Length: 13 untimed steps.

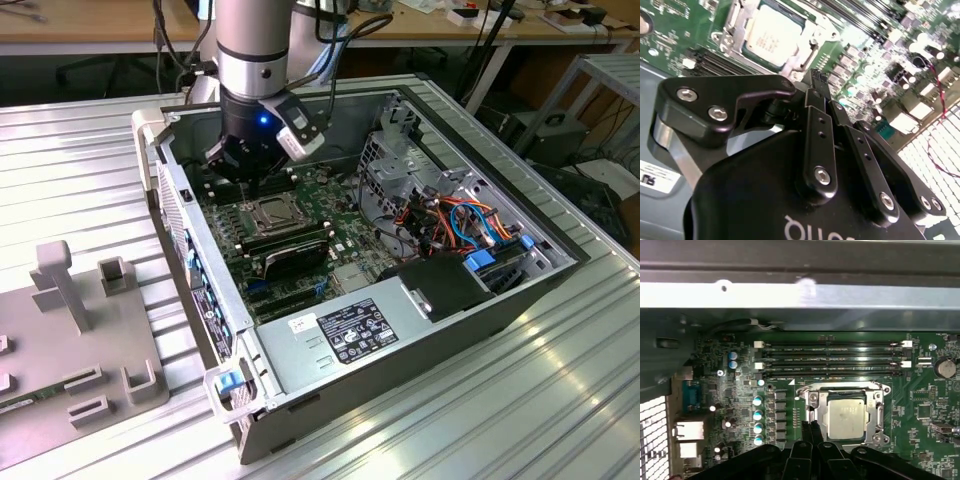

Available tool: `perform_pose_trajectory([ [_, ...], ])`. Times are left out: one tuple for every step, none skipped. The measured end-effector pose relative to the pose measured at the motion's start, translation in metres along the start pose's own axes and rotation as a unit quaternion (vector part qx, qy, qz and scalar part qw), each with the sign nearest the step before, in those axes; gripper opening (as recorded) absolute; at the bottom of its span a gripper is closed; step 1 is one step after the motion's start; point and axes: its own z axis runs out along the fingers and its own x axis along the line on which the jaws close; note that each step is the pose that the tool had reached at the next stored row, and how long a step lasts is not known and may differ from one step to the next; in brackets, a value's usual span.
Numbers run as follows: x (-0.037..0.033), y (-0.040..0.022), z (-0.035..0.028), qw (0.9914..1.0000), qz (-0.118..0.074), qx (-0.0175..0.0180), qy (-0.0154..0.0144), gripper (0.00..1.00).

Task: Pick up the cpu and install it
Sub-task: 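Install the first cpu locking lever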

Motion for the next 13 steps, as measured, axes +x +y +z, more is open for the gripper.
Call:
perform_pose_trajectory([
  [0.0025,0.0002,-0.0002,1.0,0.0,0.0,-0.0006,0.11],
  [0.0049,0.0003,-0.0003,1.0,0.0,0.0,-0.0012,0.11],
  [0.0081,0.0005,-0.0006,1.0,0.0,0.0,-0.0018,0.11],
  [0.0101,0.0007,-0.0007,1.0,0.0,0.0,-0.0022,0.11],
  [0.0119,0.0013,-0.0008,1.0,0.0,0.0,-0.0026,0.11],
  [0.0128,0.0022,-0.0009,1.0,0.0,-0.0001,-0.0027,0.11],
  [0.0133,0.0033,-0.0009,1.0,0.0,0.0,-0.0027,0.11],
  [0.0135,0.0045,-0.001,1.0,0.0,0.0,-0.0027,0.11],
  [0.0136,0.0062,-0.001,1.0,0.0,0.0,-0.0027,0.11],
  [0.0136,0.0074,-0.001,1.0,0.0,0.0,-0.0027,0.11],
  [0.0137,0.0089,-0.0011,1.0,0.0,0.0,-0.0027,0.11],
  [0.0138,0.0103,-0.0011,1.0,0.001,0.0,-0.0027,0.11],
  [0.0139,0.0119,-0.0011,1.0,0.001,0.0,-0.0027,0.11],
])
